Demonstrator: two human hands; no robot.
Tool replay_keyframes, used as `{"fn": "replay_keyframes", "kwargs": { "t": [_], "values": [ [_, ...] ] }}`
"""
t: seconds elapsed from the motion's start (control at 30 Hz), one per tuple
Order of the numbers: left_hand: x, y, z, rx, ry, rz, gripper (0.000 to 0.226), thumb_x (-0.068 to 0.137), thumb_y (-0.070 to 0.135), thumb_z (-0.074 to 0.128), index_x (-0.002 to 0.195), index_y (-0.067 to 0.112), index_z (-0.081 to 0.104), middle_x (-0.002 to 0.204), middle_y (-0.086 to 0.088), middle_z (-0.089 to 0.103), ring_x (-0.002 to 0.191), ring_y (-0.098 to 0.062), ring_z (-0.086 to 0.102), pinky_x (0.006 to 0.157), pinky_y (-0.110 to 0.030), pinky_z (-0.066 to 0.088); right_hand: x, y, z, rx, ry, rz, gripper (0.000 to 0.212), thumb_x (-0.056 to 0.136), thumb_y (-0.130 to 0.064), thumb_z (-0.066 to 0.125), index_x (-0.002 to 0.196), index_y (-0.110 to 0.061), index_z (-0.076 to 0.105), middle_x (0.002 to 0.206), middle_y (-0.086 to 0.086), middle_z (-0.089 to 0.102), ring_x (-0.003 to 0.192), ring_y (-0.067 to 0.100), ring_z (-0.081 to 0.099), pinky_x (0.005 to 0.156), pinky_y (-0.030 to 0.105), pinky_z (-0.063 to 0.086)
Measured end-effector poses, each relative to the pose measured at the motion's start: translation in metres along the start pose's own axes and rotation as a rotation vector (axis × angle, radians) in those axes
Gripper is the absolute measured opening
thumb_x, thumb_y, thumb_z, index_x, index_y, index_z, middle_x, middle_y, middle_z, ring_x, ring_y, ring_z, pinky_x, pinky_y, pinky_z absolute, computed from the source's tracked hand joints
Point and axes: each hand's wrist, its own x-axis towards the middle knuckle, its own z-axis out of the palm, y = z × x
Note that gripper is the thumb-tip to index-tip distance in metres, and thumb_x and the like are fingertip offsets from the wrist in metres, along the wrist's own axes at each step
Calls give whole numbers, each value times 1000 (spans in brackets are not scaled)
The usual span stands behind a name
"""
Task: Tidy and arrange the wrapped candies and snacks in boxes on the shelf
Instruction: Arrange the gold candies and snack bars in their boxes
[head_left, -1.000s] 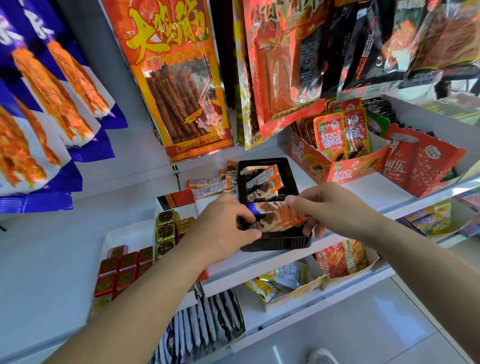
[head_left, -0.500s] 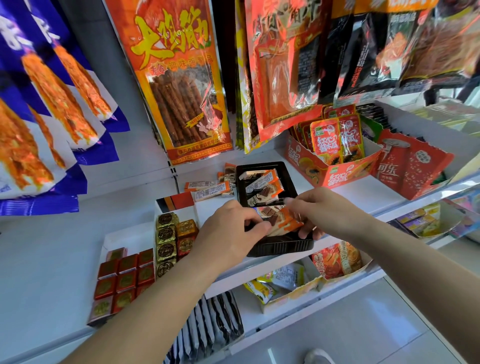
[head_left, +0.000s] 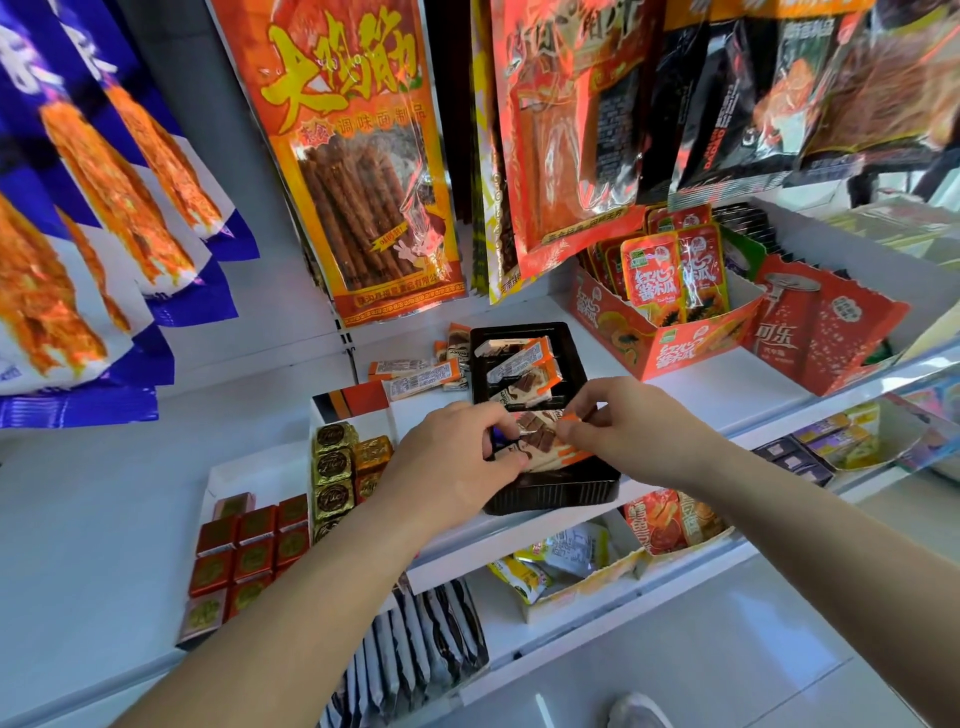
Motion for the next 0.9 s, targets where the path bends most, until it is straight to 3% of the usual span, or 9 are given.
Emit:
{"fn": "replay_keyframes", "kwargs": {
  "t": [0.1, 0.2, 0.37, 0.5, 0.6, 0.67, 0.8, 0.9],
  "values": [
    [1, -2, 0, 32, -5, -12, 17, 89, 43, 65, 106, 40, 66, 76, 9, 54, 70, -11, 52, 55, -28, 33, -4, 1, -6, -97, 60, -59, 23, 89, -42, 69, 88, -19, 75, 79, 1, 72, 73, 13, 65, 64, 35, 52],
    [2, -2, -1, 6, 0, -29, 16, 90, 40, 65, 106, 39, 69, 70, 9, 58, 65, -9, 53, 54, -27, 34, -7, 5, -4, -103, 92, -99, 27, 90, -42, 68, 86, -17, 77, 83, 7, 73, 77, 20, 66, 69, 39, 52],
    [0, -1, 0, 23, -16, -51, 13, 91, 42, 64, 99, 35, 72, 70, 11, 56, 64, -8, 52, 52, -26, 33, -9, 11, 5, -159, 160, -121, 28, 92, -39, 66, 114, -23, 74, 110, -3, 74, 87, 13, 65, 72, 24, 45],
    [-1, 1, 2, 17, -3, -68, 16, 91, 40, 64, 103, 34, 73, 69, 12, 59, 61, -6, 52, 50, -24, 32, -11, 15, 10, -88, 270, -99, 21, 83, -40, 76, 99, -26, 73, 95, -6, 70, 77, 6, 60, 62, 13, 40],
    [-2, 1, 3, 5, -2, -66, 18, 92, 39, 64, 106, 33, 73, 69, 11, 59, 59, -5, 52, 50, -24, 32, -12, 18, 10, -133, 326, -71, 30, 79, -50, 77, 88, -22, 73, 82, -5, 69, 75, 9, 61, 63, 22, 49],
    [-2, 1, 3, -9, -4, -79, 17, 91, 38, 65, 106, 32, 73, 70, 11, 59, 60, -5, 51, 51, -24, 33, -16, 18, 9, -152, 320, -83, 33, 81, -54, 73, 92, -22, 76, 80, -6, 72, 75, 9, 65, 68, 27, 54],
    [-2, -1, 4, -55, 4, -117, 18, 90, 35, 68, 107, 29, 72, 73, 11, 60, 59, -4, 52, 52, -21, 35, -29, 12, 9, -289, 272, -180, 30, 94, -49, 58, 119, -35, 67, 102, -14, 74, 91, 13, 66, 72, 31, 56],
    [-2, 0, 2, -50, -15, -108, 19, 89, 37, 69, 108, 31, 70, 73, 10, 60, 60, -4, 52, 52, -21, 34, -28, 19, 10, -417, 214, -246, 26, 98, -45, 52, 114, -37, 70, 114, -11, 62, 105, 16, 56, 75, 33, 52]
  ]
}}
